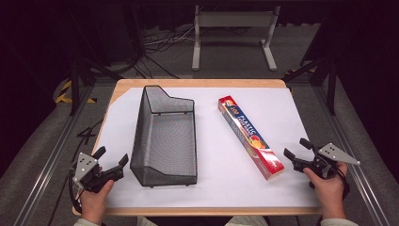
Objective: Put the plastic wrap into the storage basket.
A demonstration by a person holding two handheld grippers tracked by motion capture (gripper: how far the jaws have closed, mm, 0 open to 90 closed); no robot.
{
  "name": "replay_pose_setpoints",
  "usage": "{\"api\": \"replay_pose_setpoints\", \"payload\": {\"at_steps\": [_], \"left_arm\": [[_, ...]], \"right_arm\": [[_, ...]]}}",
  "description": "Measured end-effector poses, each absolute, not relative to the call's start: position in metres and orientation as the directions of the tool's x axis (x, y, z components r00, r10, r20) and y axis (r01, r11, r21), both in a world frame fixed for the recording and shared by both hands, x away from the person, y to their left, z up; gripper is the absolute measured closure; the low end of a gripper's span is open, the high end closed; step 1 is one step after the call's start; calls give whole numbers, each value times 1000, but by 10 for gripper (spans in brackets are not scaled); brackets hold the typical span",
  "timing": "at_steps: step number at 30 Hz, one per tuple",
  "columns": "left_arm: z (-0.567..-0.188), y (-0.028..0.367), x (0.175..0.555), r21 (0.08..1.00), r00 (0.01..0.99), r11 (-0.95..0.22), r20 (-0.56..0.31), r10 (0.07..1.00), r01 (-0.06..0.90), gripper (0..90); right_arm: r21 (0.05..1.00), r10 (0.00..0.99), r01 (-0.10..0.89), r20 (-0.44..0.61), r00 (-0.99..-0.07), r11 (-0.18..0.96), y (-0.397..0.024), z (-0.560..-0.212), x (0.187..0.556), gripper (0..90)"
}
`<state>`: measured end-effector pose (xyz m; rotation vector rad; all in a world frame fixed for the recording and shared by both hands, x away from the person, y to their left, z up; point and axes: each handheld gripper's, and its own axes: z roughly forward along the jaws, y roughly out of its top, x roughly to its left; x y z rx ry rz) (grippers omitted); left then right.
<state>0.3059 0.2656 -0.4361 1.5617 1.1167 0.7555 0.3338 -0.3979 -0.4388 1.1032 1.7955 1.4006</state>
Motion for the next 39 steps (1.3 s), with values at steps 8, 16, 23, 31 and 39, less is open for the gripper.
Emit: {"api": "replay_pose_setpoints", "payload": {"at_steps": [8, 16, 23, 31, 39], "left_arm": [[-435, 265, 308, 959, 374, -34, -77, 924, 282, 129], [-436, 265, 308, 959, 368, -32, -77, 927, 281, 131], [-435, 265, 308, 959, 363, -31, -76, 929, 280, 131], [-437, 266, 307, 958, 355, -40, -67, 932, 285, 132], [-438, 265, 306, 956, 354, -49, -59, 933, 289, 132]], "right_arm": [[965, 886, 246, 38, -462, 87, -400, -433, 329, 177], [971, 880, 220, 24, -474, 92, -399, -419, 328, 197], [955, 871, 274, 35, -490, 116, -397, -411, 327, 260], [950, 873, 261, -23, -487, 171, -378, -385, 325, 266], [911, 842, 355, 14, -539, 212, -361, -377, 339, 238]]}}
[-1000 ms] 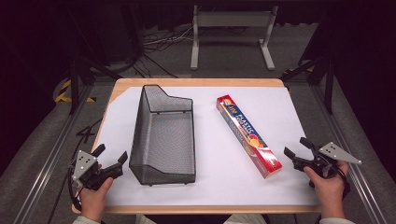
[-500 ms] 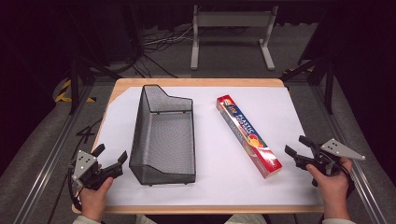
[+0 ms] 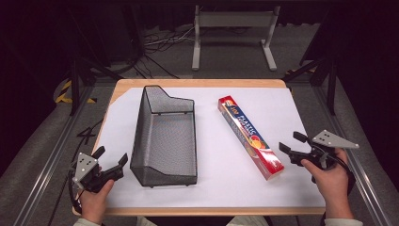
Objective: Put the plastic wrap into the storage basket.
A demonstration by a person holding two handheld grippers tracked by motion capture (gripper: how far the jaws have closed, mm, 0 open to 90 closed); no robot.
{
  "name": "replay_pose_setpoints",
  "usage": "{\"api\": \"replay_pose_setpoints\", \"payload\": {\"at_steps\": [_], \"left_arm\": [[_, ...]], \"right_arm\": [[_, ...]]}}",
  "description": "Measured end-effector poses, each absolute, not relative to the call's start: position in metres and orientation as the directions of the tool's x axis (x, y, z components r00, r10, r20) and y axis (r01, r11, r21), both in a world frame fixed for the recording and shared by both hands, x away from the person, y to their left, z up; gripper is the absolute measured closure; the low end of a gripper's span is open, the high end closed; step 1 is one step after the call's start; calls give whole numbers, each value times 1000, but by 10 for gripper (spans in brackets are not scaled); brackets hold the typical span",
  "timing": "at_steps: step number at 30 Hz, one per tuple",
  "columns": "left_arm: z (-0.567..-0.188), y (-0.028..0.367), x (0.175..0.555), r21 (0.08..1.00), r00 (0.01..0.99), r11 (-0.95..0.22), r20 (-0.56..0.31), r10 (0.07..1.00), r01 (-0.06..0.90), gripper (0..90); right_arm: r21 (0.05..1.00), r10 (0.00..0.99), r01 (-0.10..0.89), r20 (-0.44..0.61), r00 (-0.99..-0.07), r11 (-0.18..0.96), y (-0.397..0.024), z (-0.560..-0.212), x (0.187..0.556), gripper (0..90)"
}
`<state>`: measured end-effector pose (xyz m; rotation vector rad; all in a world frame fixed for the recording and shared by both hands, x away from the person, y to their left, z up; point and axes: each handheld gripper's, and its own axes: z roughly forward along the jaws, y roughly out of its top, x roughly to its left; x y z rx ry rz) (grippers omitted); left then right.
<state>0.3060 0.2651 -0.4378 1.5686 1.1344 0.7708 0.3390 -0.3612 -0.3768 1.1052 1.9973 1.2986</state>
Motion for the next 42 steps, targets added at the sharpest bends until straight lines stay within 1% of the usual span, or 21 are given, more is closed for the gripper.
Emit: {"api": "replay_pose_setpoints", "payload": {"at_steps": [2, 6, 14, 20, 23, 29, 34, 42], "left_arm": [[-438, 265, 306, 956, 354, -49, -59, 934, 289, 132], [-438, 266, 305, 956, 351, -46, -61, 934, 289, 132], [-438, 267, 303, 957, 348, -44, -62, 935, 288, 134], [-438, 268, 303, 957, 346, -35, -70, 936, 287, 134], [-438, 267, 303, 957, 343, -37, -66, 937, 286, 136], [-438, 266, 303, 959, 348, -38, -65, 935, 281, 140], [-438, 267, 303, 959, 349, -37, -66, 935, 282, 141], [-438, 267, 303, 959, 348, -37, -66, 935, 280, 141]], "right_arm": [[905, 835, 371, 34, -549, 207, -357, -375, 343, 230], [896, 828, 384, 35, -560, 221, -347, -369, 354, 203], [886, 818, 405, 53, -572, 226, -330, -355, 376, 194], [871, 814, 420, 41, -580, 256, -317, -343, 395, 187], [866, 815, 441, 69, -575, 237, -311, -340, 404, 169], [850, 814, 472, 94, -573, 234, -300, -340, 421, 169], [818, 810, 488, 46, -584, 306, -288, -340, 436, 169], [775, 815, 537, 50, -578, 333, -272, -348, 452, 169]]}}
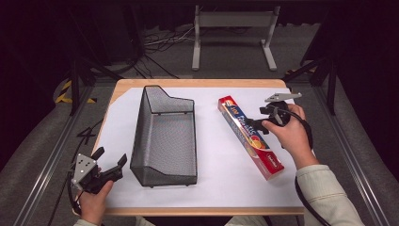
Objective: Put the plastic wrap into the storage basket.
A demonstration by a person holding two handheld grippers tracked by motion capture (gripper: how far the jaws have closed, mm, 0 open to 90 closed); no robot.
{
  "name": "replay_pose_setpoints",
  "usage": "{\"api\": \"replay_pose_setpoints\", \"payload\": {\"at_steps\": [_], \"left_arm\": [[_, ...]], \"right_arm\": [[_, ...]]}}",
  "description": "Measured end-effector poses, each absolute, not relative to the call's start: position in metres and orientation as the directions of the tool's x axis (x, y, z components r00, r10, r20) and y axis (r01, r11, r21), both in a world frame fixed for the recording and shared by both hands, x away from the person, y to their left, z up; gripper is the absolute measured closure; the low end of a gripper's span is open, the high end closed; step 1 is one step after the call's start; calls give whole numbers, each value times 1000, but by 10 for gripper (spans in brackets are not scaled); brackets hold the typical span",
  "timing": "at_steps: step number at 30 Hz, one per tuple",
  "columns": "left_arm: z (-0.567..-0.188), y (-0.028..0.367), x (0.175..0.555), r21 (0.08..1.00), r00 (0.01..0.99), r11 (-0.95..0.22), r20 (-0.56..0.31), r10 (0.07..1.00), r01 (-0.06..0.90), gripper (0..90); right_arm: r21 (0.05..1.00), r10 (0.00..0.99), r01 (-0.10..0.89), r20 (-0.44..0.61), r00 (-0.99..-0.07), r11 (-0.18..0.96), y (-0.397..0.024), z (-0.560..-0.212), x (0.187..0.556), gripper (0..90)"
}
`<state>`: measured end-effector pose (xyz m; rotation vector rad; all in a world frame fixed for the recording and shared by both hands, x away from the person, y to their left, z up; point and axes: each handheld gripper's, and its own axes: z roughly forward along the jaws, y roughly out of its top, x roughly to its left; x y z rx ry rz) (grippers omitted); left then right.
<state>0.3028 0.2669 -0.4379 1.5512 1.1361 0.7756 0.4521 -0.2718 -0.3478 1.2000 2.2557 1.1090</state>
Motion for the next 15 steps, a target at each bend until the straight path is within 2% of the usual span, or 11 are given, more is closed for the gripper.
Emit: {"api": "replay_pose_setpoints", "payload": {"at_steps": [1, 2, 4, 5, 15], "left_arm": [[-438, 267, 303, 960, 346, -37, -65, 936, 279, 141], [-438, 267, 303, 959, 345, -39, -63, 936, 281, 142], [-438, 267, 303, 959, 344, -37, -65, 937, 282, 142], [-439, 268, 303, 958, 343, -38, -64, 937, 283, 142], [-439, 268, 302, 958, 343, -40, -62, 937, 283, 143]], "right_arm": [[768, 818, 549, 58, -573, 330, -270, -350, 453, 169], [744, 827, 601, 117, -549, 294, -265, -356, 455, 186], [732, 829, 617, 131, -543, 288, -264, -358, 455, 187], [677, 853, 679, 146, -502, 284, -261, -364, 458, 185], [604, 869, 726, 109, -483, 327, -254, -388, 467, 172]]}}
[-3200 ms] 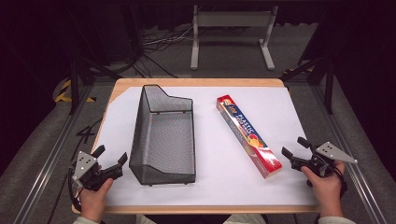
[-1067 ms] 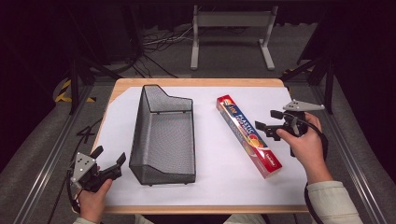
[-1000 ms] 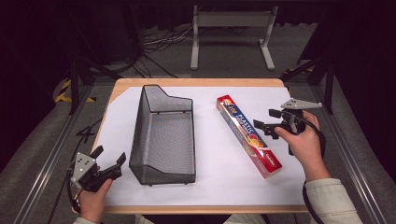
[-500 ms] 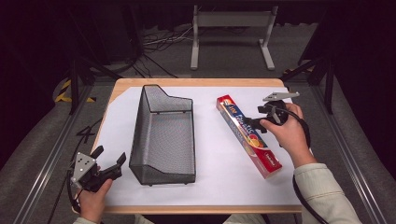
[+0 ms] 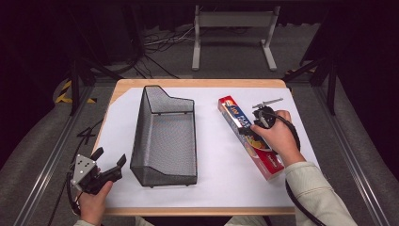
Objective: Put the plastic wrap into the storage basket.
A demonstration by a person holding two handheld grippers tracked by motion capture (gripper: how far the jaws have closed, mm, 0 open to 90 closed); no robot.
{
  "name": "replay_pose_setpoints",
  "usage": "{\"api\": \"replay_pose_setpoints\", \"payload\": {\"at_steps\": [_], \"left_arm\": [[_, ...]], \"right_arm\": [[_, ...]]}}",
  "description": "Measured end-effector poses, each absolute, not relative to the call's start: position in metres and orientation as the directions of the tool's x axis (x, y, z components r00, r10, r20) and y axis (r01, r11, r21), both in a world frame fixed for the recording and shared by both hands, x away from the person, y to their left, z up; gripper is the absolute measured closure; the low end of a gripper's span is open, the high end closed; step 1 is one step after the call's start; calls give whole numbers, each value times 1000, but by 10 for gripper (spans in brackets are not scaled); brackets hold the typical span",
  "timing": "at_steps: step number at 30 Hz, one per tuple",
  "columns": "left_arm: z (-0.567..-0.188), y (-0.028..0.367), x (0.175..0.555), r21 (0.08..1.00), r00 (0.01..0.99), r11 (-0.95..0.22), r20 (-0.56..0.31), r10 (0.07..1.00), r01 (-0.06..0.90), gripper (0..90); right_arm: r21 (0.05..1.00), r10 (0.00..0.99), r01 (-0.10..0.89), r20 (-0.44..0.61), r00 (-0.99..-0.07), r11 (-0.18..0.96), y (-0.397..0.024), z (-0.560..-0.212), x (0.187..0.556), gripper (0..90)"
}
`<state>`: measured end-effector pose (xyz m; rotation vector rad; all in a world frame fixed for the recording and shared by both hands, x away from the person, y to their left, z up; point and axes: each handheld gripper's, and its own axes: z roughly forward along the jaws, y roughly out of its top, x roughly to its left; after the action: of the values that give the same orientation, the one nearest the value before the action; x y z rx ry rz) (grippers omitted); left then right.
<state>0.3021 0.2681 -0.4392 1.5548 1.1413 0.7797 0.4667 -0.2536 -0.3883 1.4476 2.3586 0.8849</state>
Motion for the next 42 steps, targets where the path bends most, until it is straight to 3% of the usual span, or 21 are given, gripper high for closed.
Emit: {"api": "replay_pose_setpoints", "payload": {"at_steps": [18, 27, 42], "left_arm": [[-441, 266, 305, 955, 345, -50, -57, 937, 293, 140], [-442, 266, 305, 954, 340, -48, -57, 939, 295, 139], [-442, 267, 305, 954, 333, -46, -58, 941, 296, 140]], "right_arm": [[482, 888, 793, 65, -456, 372, -245, -410, 474, 214], [431, 895, 824, 76, -439, 367, -241, -413, 475, 327], [440, 912, 825, 29, -409, 356, -238, -406, 471, 397]]}}
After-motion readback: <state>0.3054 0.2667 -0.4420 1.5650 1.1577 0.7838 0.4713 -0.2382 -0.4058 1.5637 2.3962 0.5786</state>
